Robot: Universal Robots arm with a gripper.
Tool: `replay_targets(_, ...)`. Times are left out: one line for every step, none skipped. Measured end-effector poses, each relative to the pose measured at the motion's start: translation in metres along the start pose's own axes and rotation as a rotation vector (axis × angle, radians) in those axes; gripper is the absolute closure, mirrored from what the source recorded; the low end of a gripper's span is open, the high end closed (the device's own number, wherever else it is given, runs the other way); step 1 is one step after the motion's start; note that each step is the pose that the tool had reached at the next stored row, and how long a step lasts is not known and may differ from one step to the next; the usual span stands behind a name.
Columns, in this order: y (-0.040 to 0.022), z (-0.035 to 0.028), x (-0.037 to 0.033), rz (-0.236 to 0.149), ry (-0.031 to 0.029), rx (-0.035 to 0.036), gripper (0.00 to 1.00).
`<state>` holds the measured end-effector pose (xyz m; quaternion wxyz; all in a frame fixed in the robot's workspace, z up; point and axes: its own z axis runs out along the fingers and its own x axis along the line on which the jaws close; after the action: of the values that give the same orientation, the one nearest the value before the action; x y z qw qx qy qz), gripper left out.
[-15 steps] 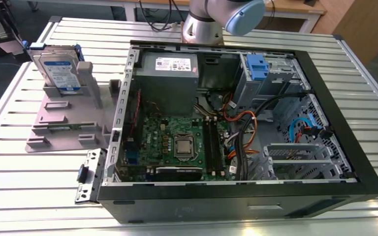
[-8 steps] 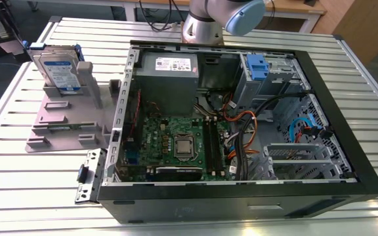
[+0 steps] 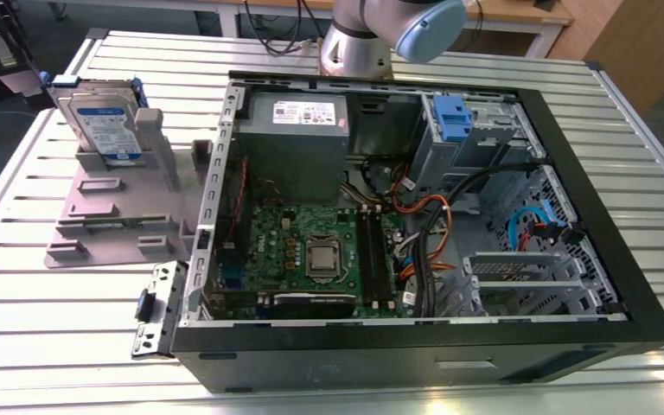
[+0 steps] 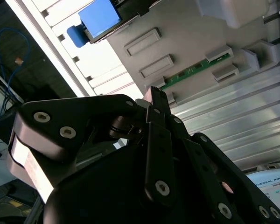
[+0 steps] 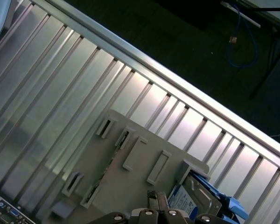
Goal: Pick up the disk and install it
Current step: 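Pick up the disk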
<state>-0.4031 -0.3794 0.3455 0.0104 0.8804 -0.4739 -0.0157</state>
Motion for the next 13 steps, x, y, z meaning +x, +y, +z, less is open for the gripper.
replay_targets(0.0,0.0,0.0,-0.003,0.0002,-0.0001,0.9)
replay_targets(0.0,0.0,0.0,-0.005,0.0002,-0.0002,0.9)
replay_targets(0.0,0.0,0.0,-0.007,0.0002,-0.0001,0.9)
replay_targets(0.0,0.0,0.0,-0.009,0.0003,-0.0002,0.9)
replay_targets(0.0,0.0,0.0,-0.011,0.0004,-0.0002,0.9)
replay_targets(0.0,0.0,0.0,-0.014,0.0005,-0.0002,0.9)
replay_targets(0.0,0.0,0.0,-0.016,0.0006,-0.0003,0.9)
replay_targets(0.0,0.0,0.0,-0.019,0.0006,-0.0004,0.9)
replay_targets(0.0,0.0,0.0,-0.021,0.0007,-0.0003,0.9)
replay_targets(0.0,0.0,0.0,-0.023,0.0008,-0.0005,0.9)
replay_targets(0.0,0.0,0.0,-0.026,0.0009,-0.0005,0.9)
replay_targets(0.0,0.0,0.0,-0.028,0.001,-0.0006,0.9)
replay_targets(0.0,0.0,0.0,-0.031,0.0011,-0.0006,0.9)
